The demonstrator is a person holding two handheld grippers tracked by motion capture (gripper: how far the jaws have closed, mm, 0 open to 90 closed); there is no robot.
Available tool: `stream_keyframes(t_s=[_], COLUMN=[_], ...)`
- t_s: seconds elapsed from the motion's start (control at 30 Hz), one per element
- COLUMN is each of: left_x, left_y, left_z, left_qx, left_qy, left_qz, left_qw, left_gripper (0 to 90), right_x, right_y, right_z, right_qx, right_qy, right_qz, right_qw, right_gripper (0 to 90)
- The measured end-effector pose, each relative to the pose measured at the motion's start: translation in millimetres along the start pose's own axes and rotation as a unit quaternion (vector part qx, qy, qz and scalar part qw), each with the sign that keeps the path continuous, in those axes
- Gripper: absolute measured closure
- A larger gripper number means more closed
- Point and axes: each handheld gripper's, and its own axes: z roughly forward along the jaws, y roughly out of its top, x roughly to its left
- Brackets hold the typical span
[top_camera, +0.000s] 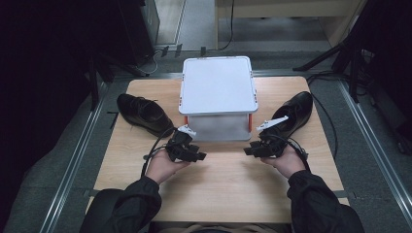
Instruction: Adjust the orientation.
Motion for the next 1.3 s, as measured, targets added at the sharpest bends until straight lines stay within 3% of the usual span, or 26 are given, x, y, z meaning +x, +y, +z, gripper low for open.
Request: stream_keyframes(t_s=[0.4, 0.77, 1.0, 1.23, 1.3], left_x=[2.0, 9.5, 16.0, 32.1, 38.7], left_y=[0.2, -7.5, -12.0, -8.0, -6.0], left_z=[-0.8, -18.2, -41.9, -74.3, -85.2], left_qx=[-0.001, -0.013, -0.022, -0.017, -0.022], left_qy=[-0.002, 0.009, 0.025, 0.056, 0.056], left_qz=[-0.014, -0.03, -0.04, -0.06, -0.071], left_qw=[0.9999, 0.9994, 0.9986, 0.9965, 0.9957], left_gripper=[48.0, 49.2, 49.6, 50.4, 50.7], right_x=[3.8, 11.6, 12.8, 14.6, 14.9], right_y=[-1.4, -3.6, 1.8, 4.2, 4.7], right_z=[-0.7, -5.5, -0.5, 3.9, 5.1], right_qx=[-0.002, -0.011, -0.004, 0.012, 0.015], right_qy=[0.002, 0.015, 0.022, 0.025, 0.027], right_qz=[-0.022, -0.039, -0.043, -0.051, -0.053], right_qw=[0.9997, 0.9991, 0.9988, 0.9983, 0.9981], right_gripper=[57.2, 56.4, 55.3, 54.9, 55.0])
